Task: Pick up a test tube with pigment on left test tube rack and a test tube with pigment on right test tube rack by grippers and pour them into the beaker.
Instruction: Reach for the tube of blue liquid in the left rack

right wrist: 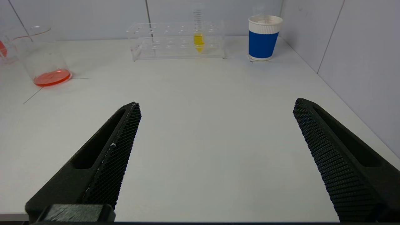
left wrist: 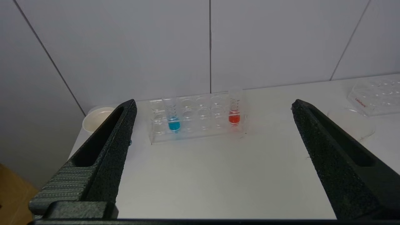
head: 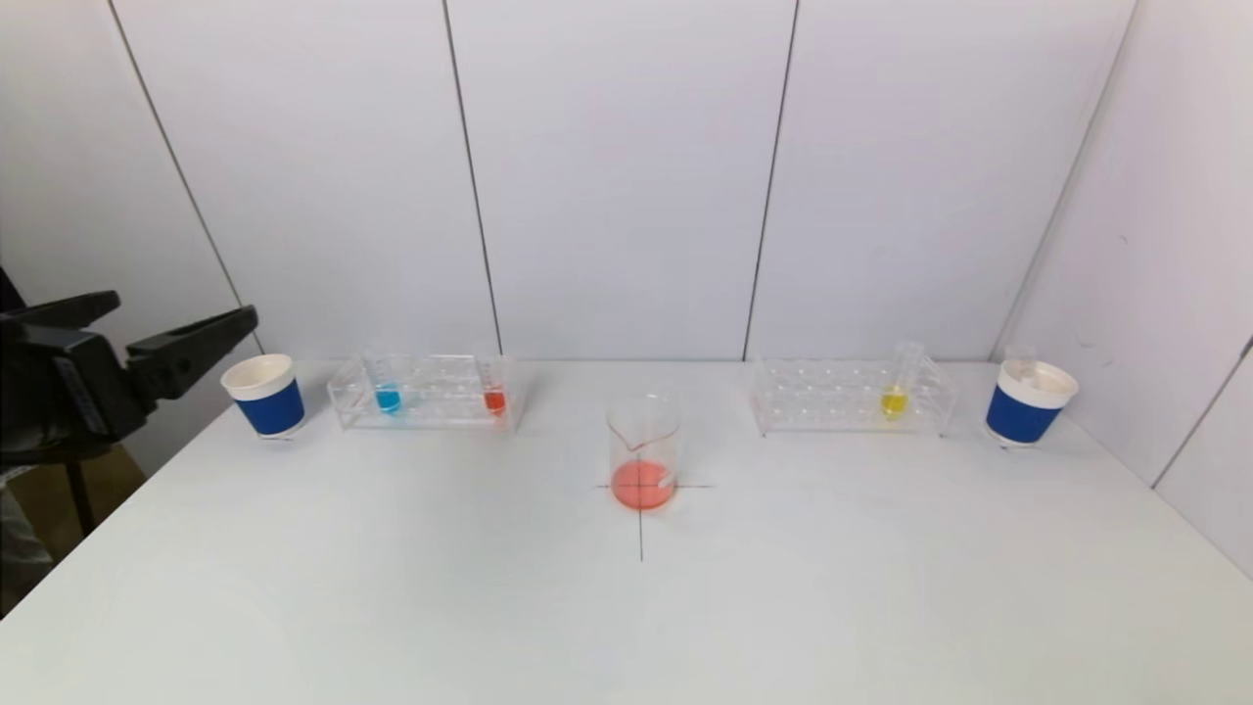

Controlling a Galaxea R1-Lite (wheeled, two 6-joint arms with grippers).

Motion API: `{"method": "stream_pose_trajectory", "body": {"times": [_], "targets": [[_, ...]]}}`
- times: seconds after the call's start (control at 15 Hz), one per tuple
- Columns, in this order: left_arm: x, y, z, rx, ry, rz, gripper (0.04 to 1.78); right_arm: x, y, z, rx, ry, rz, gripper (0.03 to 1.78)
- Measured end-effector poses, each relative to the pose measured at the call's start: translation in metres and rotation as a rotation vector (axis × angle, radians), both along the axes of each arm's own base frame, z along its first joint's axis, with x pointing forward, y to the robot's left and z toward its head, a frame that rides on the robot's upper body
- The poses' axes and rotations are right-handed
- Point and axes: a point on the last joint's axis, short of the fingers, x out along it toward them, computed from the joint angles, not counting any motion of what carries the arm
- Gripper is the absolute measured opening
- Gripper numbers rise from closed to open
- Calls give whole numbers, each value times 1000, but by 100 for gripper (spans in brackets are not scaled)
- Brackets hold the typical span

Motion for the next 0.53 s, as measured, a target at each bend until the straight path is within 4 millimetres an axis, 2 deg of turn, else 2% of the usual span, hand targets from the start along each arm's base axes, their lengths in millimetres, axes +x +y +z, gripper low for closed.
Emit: {"method": "stream_pose_trajectory", "body": {"times": [0.53], "targets": [[85,1,-41,0,62,20,173,0,0,0,0,0,0,177]]}}
